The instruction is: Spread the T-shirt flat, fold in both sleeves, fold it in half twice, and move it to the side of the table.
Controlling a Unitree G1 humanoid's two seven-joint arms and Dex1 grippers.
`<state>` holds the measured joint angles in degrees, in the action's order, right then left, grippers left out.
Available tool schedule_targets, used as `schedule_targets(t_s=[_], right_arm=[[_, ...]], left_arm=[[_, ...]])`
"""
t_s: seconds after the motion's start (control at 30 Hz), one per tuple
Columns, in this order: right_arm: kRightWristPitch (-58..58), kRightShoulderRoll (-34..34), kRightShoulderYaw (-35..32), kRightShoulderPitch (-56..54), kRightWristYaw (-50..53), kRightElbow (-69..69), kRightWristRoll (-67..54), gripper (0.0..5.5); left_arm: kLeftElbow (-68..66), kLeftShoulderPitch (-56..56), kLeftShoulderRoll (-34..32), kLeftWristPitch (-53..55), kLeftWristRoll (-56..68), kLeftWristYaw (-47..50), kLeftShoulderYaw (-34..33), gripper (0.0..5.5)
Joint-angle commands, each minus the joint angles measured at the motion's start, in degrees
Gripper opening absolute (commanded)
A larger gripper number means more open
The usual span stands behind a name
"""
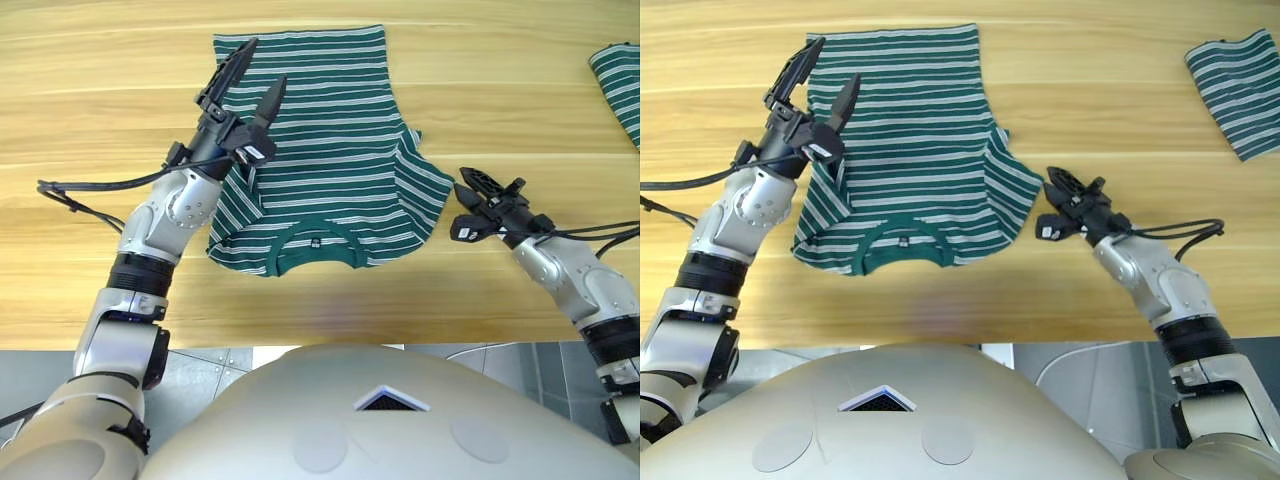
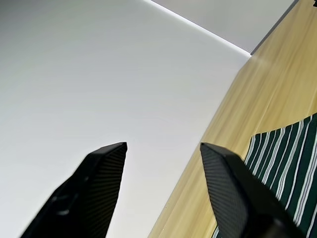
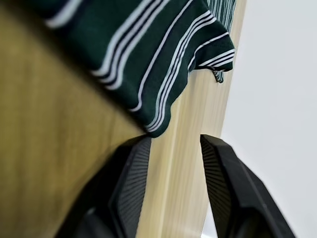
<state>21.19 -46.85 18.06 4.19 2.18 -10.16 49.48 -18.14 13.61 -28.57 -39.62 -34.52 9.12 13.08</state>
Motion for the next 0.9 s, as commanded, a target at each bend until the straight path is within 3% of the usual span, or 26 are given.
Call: schedule_targets(t_s=[0.03, 0.7, 0.9], right_arm=[[0.11, 0.59, 2.43, 0.87, -1.1, -2.14, 1.64, 1.85], [1.95, 3.65, 7.88, -5.53, 1.6, -10.88, 2.33, 1.85], [3.18, 3.84, 9.17, -6.81, 1.98, -13.38, 2.22, 1.17]], left_arm=[[0.64, 0.91, 0.0, 0.56, -0.14, -1.22, 0.11, 2.78], [-1.16, 2.26, 1.57, 0.01, -0.57, -1.22, 0.75, 2.78], [-1.44, 2.42, 1.87, -0.1, -0.65, -1.23, 0.87, 2.78]])
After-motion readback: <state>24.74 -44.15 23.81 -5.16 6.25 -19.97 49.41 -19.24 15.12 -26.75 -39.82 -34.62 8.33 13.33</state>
